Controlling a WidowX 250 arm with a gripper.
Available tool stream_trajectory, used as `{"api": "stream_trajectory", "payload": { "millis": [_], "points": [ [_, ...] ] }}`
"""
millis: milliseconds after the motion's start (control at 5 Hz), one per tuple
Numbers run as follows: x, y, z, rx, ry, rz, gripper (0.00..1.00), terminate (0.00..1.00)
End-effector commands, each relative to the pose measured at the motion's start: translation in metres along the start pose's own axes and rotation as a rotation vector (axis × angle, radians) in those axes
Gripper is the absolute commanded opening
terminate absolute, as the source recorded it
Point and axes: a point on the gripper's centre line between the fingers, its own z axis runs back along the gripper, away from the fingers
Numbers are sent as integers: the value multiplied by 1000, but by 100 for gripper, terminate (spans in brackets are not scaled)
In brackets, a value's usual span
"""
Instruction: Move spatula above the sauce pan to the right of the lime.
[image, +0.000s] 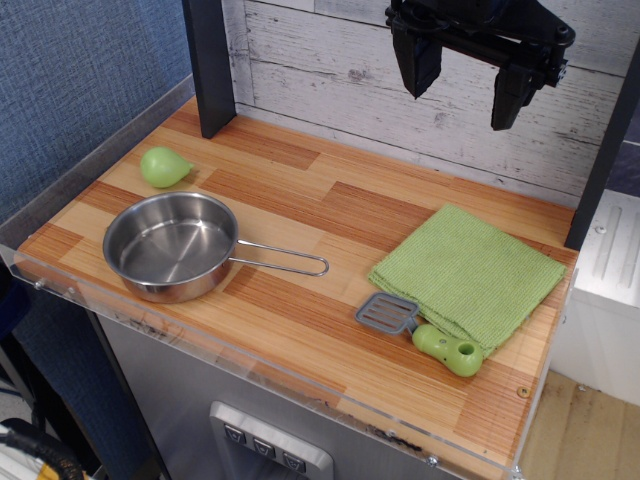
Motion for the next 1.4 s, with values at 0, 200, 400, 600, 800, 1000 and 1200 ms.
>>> {"api": "stream_trajectory", "payload": {
  "millis": [0, 200, 400, 600, 800, 1000, 1200],
  "points": [
    [0, 0, 0, 0, 0, 0, 100, 0],
    [0, 16, 3, -68, -40, 284, 100, 0],
    [-12, 26, -2, -84, -43, 491, 100, 0],
    [-34, 31, -7, -96, -66, 741, 100, 0],
    [-55, 25, -20, -78, -41, 947, 100, 0],
    [-65, 7, -33, -49, -22, 1005, 100, 0],
    [-77, -15, -52, -41, -16, 1043, 100, 0]
  ]
}}
